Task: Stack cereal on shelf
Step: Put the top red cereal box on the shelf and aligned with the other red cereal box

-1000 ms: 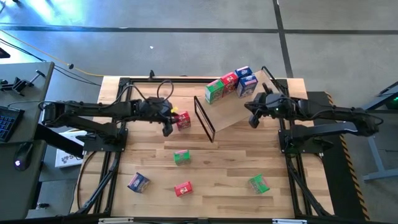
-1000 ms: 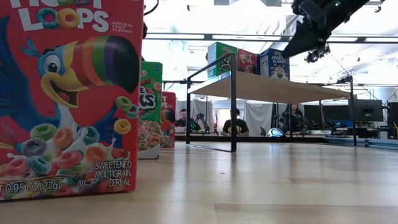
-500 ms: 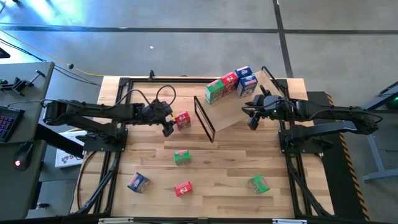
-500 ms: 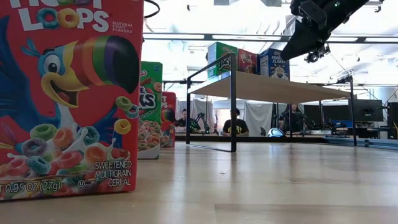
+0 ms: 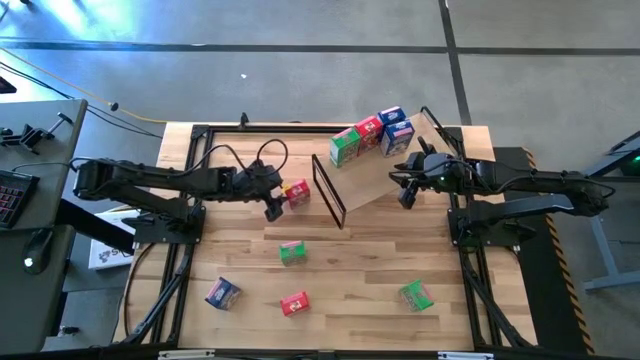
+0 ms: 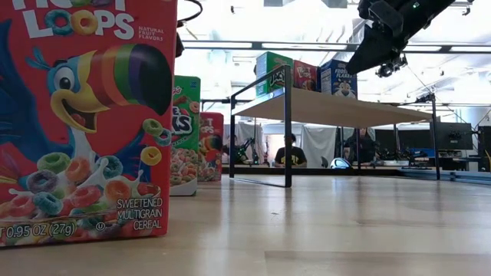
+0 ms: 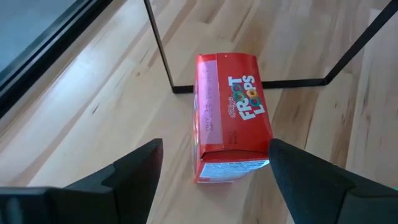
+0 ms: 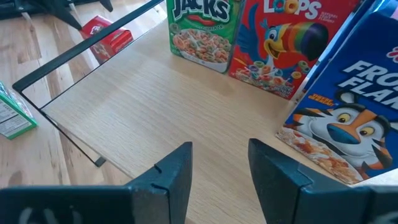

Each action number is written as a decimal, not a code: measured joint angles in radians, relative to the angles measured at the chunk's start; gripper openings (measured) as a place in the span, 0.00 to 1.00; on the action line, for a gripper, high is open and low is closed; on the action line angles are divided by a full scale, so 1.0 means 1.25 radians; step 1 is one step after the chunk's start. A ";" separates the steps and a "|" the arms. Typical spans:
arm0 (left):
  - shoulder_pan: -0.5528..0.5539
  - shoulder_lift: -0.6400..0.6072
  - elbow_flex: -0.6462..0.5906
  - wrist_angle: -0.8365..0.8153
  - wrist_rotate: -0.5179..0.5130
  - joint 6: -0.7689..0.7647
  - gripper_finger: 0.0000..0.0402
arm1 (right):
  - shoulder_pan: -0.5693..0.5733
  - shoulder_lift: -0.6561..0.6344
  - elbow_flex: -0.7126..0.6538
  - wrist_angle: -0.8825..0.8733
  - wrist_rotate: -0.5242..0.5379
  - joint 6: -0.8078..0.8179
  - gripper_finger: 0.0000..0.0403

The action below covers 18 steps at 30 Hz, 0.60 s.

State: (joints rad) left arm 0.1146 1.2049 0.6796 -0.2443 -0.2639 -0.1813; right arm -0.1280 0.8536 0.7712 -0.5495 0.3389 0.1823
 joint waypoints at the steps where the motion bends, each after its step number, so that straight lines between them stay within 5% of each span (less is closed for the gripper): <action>1: 0.000 -0.005 -0.001 -0.004 0.000 -0.001 0.71 | 0.000 0.000 0.000 0.000 0.000 0.000 0.36; 18: 0.003 0.011 -0.002 -0.001 0.015 -0.041 0.75 | 0.000 0.000 0.000 0.000 0.002 -0.006 0.36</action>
State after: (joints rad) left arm 0.1181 1.2191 0.6776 -0.2455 -0.2455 -0.2325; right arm -0.1280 0.8536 0.7712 -0.5491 0.3411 0.1752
